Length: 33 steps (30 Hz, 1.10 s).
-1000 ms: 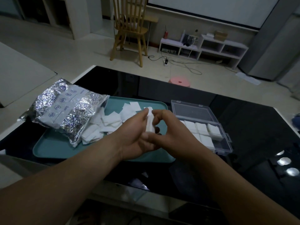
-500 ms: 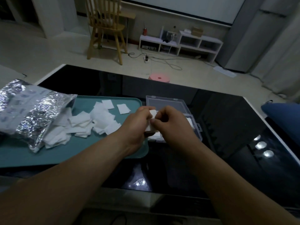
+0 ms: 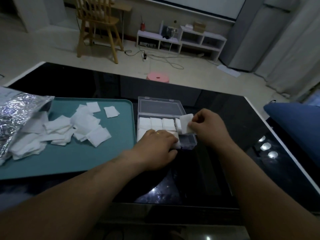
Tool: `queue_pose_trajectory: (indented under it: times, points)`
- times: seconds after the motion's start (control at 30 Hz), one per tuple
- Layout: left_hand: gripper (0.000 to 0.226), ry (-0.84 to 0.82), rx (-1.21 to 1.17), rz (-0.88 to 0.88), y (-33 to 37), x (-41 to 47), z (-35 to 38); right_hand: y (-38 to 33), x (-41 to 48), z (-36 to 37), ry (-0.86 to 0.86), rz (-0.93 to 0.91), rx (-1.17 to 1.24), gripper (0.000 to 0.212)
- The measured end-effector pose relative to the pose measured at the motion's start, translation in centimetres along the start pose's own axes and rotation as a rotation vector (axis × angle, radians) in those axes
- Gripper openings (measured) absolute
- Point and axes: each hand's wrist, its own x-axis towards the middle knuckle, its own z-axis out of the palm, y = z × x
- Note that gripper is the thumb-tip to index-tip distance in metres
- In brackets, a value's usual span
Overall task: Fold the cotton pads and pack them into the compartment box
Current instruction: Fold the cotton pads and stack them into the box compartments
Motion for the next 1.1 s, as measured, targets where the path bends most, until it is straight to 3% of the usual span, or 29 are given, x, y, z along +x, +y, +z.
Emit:
queue_pose_trajectory:
  times: [0.2, 0.63, 0.9, 1.1]
  points:
    - [0.035, -0.007, 0.076, -0.054, 0.3, 0.3, 0.8, 1.3, 0.1, 1.1, -0.094, 0.033, -0.107, 0.012]
    - [0.037, -0.012, 0.094, -0.083, 0.8, 0.4, 1.2, 1.4, 0.4, 2.3, -0.106, 0.068, -0.222, 0.009]
    - [0.039, -0.005, 0.078, -0.081, 0.7, 0.5, 1.4, 1.6, 0.1, 2.9, -0.043, -0.051, -0.522, 0.009]
    - [0.039, 0.028, 0.061, -0.069, 0.7, 0.6, 1.2, 3.0, 0.2, 2.9, -0.025, -0.108, -0.47, 0.009]
